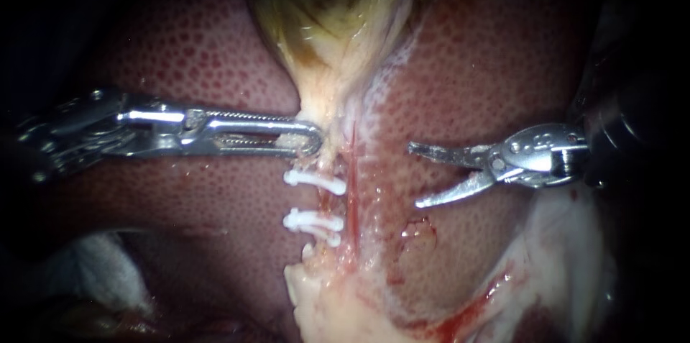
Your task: Go to the cutting position left tube
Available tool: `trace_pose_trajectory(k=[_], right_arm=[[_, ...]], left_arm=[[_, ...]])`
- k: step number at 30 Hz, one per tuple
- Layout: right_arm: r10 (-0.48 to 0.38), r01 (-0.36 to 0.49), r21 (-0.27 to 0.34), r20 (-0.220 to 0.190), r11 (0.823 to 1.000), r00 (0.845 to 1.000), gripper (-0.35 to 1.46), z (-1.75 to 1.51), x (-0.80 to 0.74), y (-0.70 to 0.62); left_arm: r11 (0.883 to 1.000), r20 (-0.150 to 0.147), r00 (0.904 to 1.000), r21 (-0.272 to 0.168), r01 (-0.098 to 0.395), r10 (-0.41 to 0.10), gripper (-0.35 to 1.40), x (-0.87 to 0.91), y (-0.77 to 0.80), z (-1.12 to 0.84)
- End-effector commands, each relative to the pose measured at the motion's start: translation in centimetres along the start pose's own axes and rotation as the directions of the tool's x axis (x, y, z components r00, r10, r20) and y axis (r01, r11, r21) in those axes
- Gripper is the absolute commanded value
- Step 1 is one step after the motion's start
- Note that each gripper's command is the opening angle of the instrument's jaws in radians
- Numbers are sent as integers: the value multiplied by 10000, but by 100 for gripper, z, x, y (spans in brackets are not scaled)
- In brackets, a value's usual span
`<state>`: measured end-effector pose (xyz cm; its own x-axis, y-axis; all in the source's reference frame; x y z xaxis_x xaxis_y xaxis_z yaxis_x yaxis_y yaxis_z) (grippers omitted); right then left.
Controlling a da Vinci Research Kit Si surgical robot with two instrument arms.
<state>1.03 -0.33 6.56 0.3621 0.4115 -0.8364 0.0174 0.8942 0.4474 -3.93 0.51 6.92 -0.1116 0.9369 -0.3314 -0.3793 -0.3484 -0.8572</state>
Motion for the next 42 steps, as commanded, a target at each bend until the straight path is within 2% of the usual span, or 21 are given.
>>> trace_pose_trajectory(k=[1, 4, 7, 10, 12, 16, 22, 27, 35, 42], right_arm=[[1, -1, 7, 0, 10000, 10000, 143, 0, 0, -1], [-3, 3, 6, 1, 10000, 10000, 143, 0, -1, -1], [-5, 5, -23, 9, 10000, 10000, 143, 0, -1, -1], [-6, 6, -32, -19, 10000, 10000, 143, 0, -1, -1], [-8, 8, -4, -27, 10000, 10000, 143, 1, -1, -1], [-8, 8, 22, -35, 10000, 10000, 143, 1, -1, -1], [-26, 27, 62, -48, 10000, 10000, 143, 5, -4, -2], [-104, 103, 217, 25, 9997, 9999, 143, 21, -14, -6], [282, -311, 607, 479, 9977, 9985, 143, 89, -54, -13], [606, -667, 783, 785, 9947, 9951, 143, 142, -88, -13]], left_arm=[[10000, 0, 10000, -2, 32, -32, -35, 2, 0, -1], [9999, 73, 9999, -111, 81, -80, -35, 11, 3, -11], [9998, -36, 9998, 19, 186, -186, -35, 28, 7, -33], [9991, -300, 9987, 19, 418, -418, -35, 51, 12, -59], [9993, -535, 9979, 25, 368, -366, -35, 66, 17, -78], [9994, -824, 9960, 24, 341, -337, -35, 79, 25, -100], [9996, -863, 9959, 84, 283, -275, -35, 74, 31, -103], [9996, -868, 9958, 93, 284, -275, -35, 74, 32, -103], [9995, -890, 9957, 126, 287, -275, -35, 72, 39, -104], [9996, -850, 9961, 70, 259, -252, -35, 67, 44, -102]])
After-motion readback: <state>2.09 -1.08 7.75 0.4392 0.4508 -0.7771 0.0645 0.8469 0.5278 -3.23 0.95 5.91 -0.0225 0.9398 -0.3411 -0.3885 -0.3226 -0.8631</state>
